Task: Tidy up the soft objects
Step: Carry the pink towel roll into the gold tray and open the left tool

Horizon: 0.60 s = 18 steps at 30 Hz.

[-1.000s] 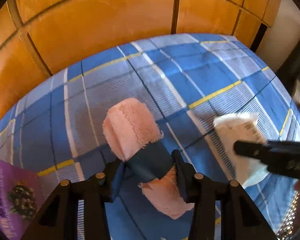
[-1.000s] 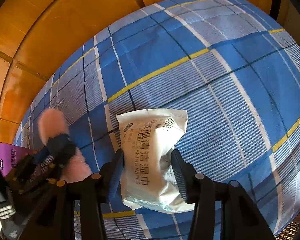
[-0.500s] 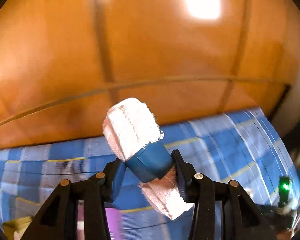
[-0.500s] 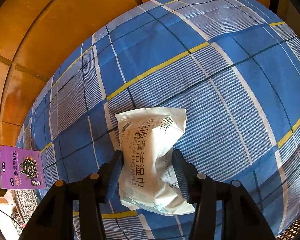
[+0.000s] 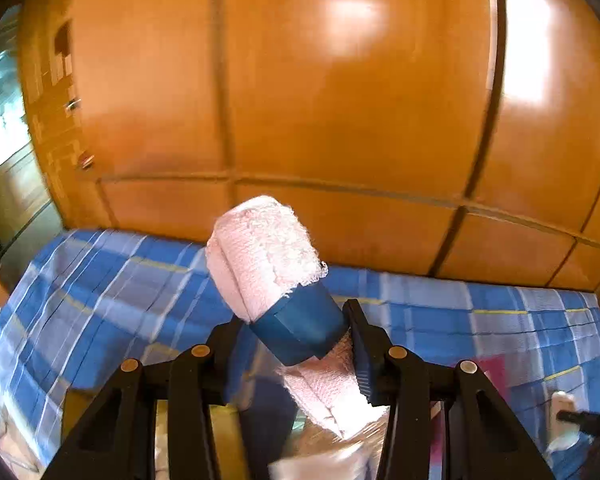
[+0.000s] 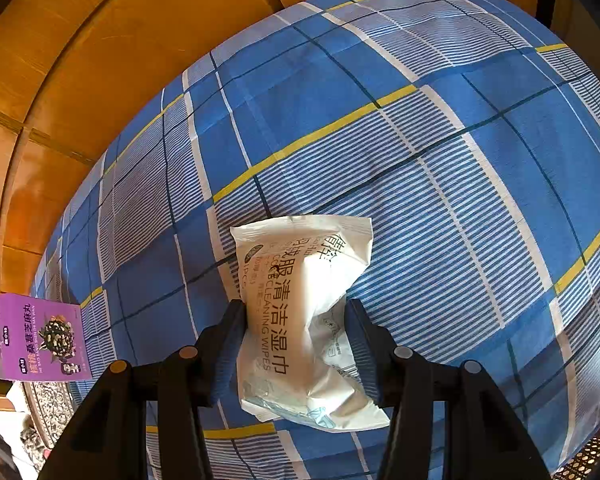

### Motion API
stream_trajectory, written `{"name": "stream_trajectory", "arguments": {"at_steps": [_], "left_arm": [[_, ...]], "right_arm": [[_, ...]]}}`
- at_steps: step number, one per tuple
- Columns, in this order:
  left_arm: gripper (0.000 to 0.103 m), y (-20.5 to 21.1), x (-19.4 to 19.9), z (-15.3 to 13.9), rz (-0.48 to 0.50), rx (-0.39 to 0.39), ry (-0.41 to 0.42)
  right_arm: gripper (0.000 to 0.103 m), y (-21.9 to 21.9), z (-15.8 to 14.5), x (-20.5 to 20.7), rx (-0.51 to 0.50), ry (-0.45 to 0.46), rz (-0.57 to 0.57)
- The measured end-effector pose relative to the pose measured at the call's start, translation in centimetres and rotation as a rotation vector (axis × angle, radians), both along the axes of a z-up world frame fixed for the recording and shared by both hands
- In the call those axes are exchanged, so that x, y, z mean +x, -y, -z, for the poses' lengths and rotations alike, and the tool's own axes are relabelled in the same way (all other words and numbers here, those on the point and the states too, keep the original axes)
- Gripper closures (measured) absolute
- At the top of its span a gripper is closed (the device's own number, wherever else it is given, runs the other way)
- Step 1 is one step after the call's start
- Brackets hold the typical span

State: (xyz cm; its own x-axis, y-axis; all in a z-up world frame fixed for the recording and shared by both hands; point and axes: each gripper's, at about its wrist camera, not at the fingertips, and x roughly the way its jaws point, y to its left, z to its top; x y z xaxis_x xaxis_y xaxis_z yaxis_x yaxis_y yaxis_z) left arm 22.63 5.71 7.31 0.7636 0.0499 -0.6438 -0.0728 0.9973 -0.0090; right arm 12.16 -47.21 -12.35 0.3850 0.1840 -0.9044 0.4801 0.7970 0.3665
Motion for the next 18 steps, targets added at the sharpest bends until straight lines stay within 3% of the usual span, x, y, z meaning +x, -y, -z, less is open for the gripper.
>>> {"name": "stream_trajectory", "arguments": {"at_steps": [8,18], "left_arm": [[0.058,-7.2,-7.7,4.7,-0.077,-0.05,-0.016],[0.057,-10.6,-15.1,8.3,-0.139,-0.066,-0.019]], "right_arm": [[0.052,-0.4,-0.1,0.3,-0.034,-0.004,-0.006],[0.052,-2.1,-0.4,1.0,-0.16,-0.024,-0.041]]}}
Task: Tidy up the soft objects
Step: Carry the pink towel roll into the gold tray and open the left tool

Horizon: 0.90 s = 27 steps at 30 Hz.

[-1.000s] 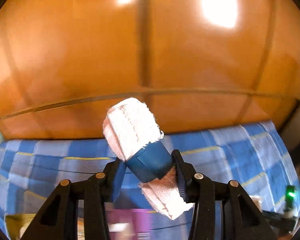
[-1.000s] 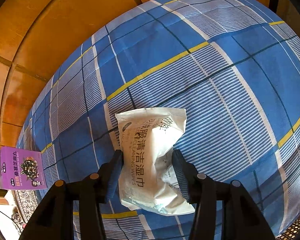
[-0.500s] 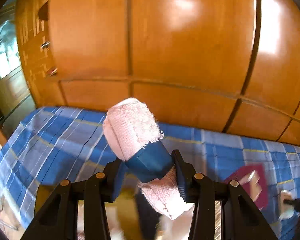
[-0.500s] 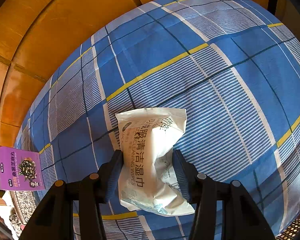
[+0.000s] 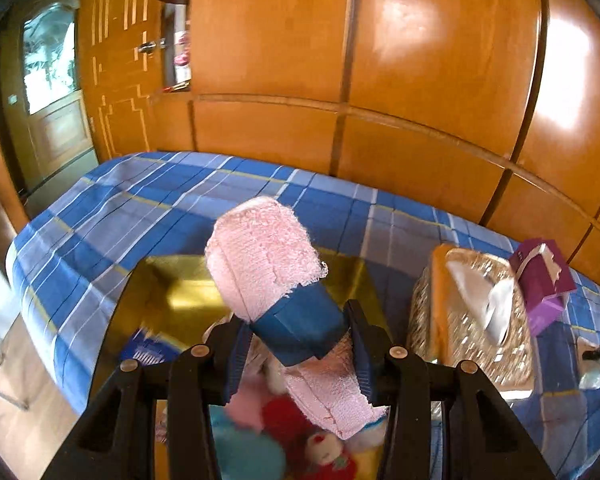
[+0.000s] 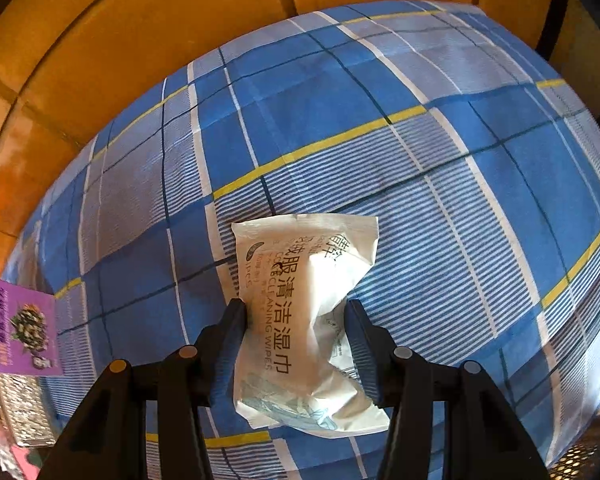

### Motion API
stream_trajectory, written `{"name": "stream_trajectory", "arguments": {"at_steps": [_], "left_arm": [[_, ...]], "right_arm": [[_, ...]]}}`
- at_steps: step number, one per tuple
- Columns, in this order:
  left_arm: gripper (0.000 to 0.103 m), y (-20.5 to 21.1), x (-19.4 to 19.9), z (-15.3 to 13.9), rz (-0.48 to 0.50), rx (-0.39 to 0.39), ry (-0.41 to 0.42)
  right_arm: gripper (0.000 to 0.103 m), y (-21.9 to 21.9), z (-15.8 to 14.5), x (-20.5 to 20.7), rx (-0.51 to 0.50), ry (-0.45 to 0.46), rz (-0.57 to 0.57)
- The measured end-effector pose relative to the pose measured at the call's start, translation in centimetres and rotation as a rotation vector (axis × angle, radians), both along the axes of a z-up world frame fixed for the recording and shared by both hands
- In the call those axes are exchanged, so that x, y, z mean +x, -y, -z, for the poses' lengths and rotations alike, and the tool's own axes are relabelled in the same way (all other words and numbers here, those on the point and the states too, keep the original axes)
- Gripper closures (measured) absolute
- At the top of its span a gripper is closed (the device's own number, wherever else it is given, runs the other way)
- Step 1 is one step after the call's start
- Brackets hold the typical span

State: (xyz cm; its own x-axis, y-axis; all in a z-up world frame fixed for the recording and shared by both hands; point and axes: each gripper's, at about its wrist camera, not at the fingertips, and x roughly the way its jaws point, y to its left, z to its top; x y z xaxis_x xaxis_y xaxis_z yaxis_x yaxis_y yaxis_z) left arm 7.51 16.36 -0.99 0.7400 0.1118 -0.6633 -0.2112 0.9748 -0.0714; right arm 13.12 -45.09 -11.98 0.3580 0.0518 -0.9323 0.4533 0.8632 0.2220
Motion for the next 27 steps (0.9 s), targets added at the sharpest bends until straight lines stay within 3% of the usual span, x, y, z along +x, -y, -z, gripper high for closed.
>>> {"name": "stream_trajectory", "arguments": {"at_steps": [6,9,12,27], "left_arm": [[0.057,-1.9,-3.0,1.0,-0.036,-0.01,0.005],[0.057,-2.6,-4.1,1.4,-0.047,-0.017,0.008],[0.057,-3.2,-5.0,1.8,-0.059,-0.027,0.008],[0.057,-4.7,-6.1,3.4,-0.066,-0.065,0.007]], "right_arm": [[0.052,-1.3,0.0,0.3,-0.098,-0.002,-0.028],[0.052,-3.2,-0.1,0.4,-0.241,-0.01,-0.129],[0.053,-4.3,-0.2,0.2,-0.307,-0.021,-0.159],[0.054,-6.1,0.2,-0.4,-0.393,-0.044,-0.189]]}}
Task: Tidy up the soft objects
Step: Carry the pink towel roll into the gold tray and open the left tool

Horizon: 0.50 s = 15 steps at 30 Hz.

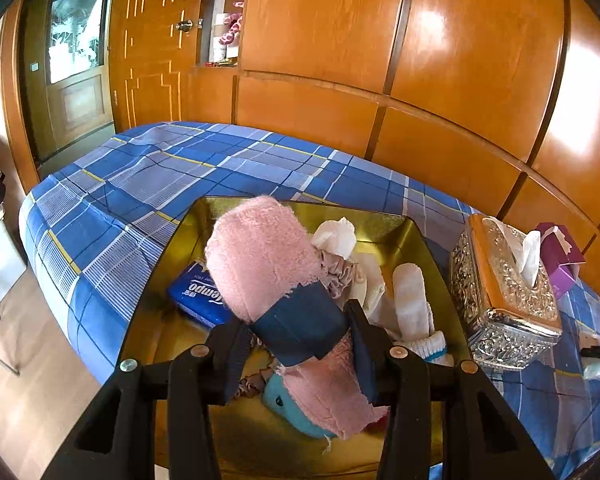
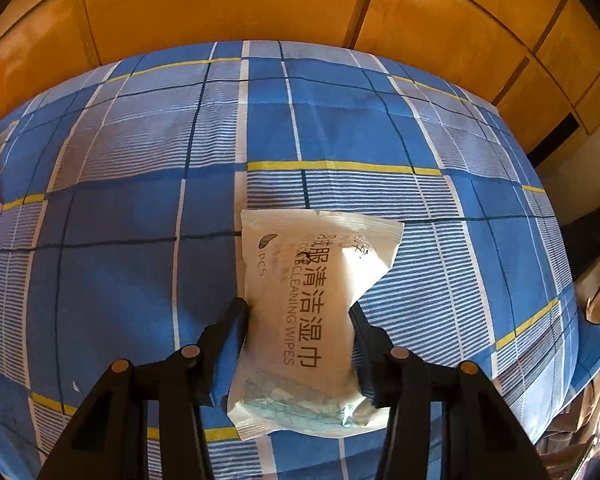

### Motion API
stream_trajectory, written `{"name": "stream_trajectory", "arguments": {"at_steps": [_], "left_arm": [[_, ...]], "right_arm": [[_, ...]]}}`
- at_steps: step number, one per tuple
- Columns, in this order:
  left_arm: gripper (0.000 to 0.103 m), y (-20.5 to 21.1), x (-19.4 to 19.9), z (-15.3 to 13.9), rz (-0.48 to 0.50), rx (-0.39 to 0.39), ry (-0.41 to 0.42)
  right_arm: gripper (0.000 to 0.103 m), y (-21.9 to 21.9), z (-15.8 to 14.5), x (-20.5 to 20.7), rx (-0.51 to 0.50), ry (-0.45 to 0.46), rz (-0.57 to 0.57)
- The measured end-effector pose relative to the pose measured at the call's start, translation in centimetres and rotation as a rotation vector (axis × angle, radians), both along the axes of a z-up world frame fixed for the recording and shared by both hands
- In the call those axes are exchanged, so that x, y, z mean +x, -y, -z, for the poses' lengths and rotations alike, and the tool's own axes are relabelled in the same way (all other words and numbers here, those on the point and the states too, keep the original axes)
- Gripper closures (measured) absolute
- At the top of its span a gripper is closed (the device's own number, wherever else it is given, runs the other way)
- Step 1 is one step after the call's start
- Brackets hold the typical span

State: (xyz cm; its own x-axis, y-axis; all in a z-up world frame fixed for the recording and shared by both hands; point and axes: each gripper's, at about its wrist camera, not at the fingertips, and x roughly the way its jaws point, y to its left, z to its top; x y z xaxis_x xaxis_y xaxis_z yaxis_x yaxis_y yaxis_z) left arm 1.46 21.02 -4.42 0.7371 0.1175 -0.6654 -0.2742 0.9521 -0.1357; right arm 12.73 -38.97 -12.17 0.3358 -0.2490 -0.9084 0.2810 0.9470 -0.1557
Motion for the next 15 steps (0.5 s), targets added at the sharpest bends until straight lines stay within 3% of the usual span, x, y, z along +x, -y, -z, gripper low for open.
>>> {"name": "stream_trajectory", "arguments": {"at_steps": [15], "left_arm": [[0.057,-0.6,-0.8,0.4,-0.016,0.039,0.0]], "right_arm": [[0.054,-2.0,0.0,-0.4,-0.071,-0.013,-0.002]]}}
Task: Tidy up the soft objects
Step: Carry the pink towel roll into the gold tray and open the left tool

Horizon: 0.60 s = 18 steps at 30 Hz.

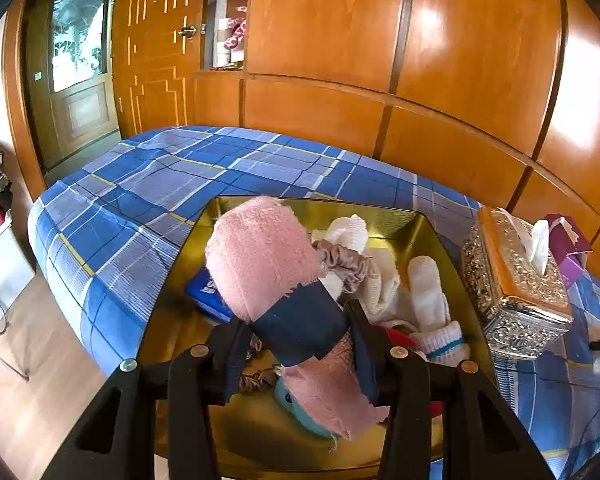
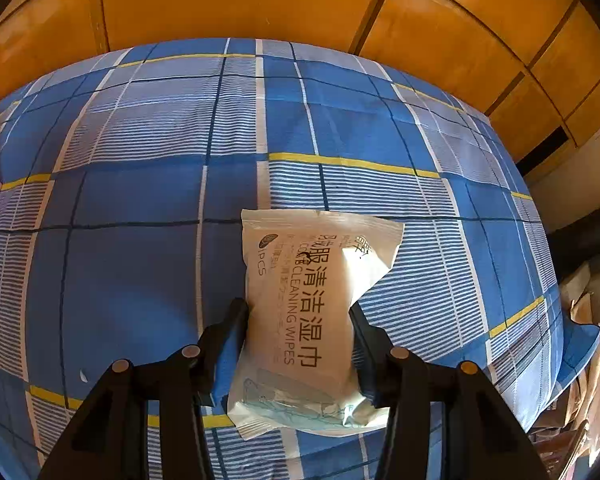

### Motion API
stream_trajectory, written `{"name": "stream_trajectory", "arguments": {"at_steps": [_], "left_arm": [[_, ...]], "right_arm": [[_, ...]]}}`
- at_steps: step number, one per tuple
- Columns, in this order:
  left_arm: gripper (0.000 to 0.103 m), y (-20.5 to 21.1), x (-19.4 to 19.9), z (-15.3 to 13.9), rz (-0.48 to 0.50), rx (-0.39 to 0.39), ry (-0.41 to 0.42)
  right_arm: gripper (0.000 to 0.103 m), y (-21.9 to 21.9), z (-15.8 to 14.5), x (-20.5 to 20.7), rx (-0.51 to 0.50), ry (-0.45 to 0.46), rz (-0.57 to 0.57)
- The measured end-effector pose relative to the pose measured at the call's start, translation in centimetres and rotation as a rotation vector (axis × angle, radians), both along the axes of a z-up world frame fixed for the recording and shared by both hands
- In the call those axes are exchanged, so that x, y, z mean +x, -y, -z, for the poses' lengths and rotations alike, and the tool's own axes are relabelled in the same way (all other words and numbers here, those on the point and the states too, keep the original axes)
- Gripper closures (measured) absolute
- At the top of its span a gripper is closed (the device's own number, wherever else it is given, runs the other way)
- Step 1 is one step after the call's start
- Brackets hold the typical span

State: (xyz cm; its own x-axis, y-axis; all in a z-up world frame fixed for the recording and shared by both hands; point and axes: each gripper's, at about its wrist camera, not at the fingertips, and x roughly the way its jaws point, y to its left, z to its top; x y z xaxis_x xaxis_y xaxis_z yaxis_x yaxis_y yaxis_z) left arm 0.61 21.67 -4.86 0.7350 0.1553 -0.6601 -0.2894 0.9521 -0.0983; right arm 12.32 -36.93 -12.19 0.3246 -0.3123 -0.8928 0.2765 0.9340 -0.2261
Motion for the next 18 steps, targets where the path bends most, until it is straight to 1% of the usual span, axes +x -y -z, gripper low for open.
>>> {"name": "stream_trajectory", "arguments": {"at_steps": [9,12,14,15,17,18], "left_arm": [[0.055,-1.5,0.0,1.0,-0.049,-0.005,-0.024],[0.054,-2.2,0.0,1.4,-0.069,-0.02,-0.031],[0.054,-2.8,-0.1,1.6,-0.08,-0.052,-0.027],[0.053,-3.1,-0.1,1.6,-0.071,-0.077,-0.023],[0.052,-3.8,0.0,1.7,-0.049,-0.162,-0.015],[0.052,-4.3,-0.1,1.6,-0.06,-0.184,-0.01]], "right_arm": [[0.054,-0.4,0.1,0.0,-0.028,-0.003,-0.005],[0.054,-0.4,0.1,0.0,-0.033,-0.002,-0.007],[0.054,-0.5,0.2,-0.1,-0.035,-0.001,-0.006],[0.054,-0.5,0.2,-0.1,-0.035,-0.001,-0.006],[0.054,-0.4,0.2,-0.1,-0.032,0.0,-0.005],[0.054,-0.4,0.2,-0.1,-0.031,0.0,-0.005]]}}
